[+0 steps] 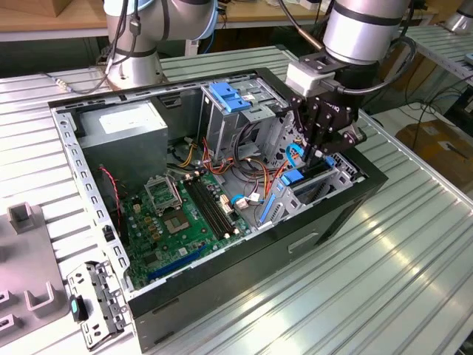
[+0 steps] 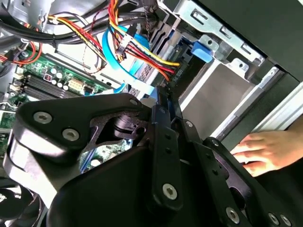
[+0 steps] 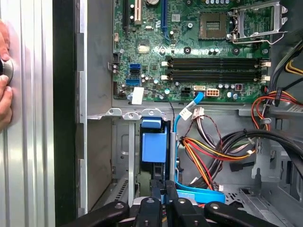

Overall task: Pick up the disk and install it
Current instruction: 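Insert the second disk wire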

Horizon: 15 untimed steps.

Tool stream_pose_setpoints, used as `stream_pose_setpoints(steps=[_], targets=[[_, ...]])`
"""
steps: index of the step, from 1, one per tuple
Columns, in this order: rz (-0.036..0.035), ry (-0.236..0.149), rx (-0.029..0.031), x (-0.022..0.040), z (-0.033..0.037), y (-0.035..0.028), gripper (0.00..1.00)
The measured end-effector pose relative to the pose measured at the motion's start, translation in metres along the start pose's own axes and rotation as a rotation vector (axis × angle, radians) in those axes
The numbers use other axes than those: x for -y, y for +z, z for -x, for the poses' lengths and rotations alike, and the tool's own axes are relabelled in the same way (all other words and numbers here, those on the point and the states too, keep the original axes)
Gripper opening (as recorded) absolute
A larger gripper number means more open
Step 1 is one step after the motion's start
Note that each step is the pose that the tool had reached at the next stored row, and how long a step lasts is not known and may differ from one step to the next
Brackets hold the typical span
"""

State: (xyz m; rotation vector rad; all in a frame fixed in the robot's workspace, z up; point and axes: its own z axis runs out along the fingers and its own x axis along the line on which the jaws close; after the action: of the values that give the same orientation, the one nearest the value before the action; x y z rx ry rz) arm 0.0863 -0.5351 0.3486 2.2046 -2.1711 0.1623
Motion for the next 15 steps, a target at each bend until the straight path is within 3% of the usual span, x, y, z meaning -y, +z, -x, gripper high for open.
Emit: stream_pose_setpoints(steps=[1,4,9,10,12,15], targets=[[0.0047,0.045,-0.0009,0.0016,-0.0003,0.0020,0.16],[0.0053,0.049,0.0131,0.0020,-0.0032,0.0090,0.16],[0.0052,0.049,0.0135,0.0020,-0.0034,0.0087,0.17],[0.0053,0.049,0.0134,0.0022,-0.0038,0.0044,0.24],[0.0053,0.049,0.0132,0.0027,-0.0050,-0.0072,0.24],[0.0053,0.049,0.0135,0.0028,-0.0053,-0.0099,0.22]])
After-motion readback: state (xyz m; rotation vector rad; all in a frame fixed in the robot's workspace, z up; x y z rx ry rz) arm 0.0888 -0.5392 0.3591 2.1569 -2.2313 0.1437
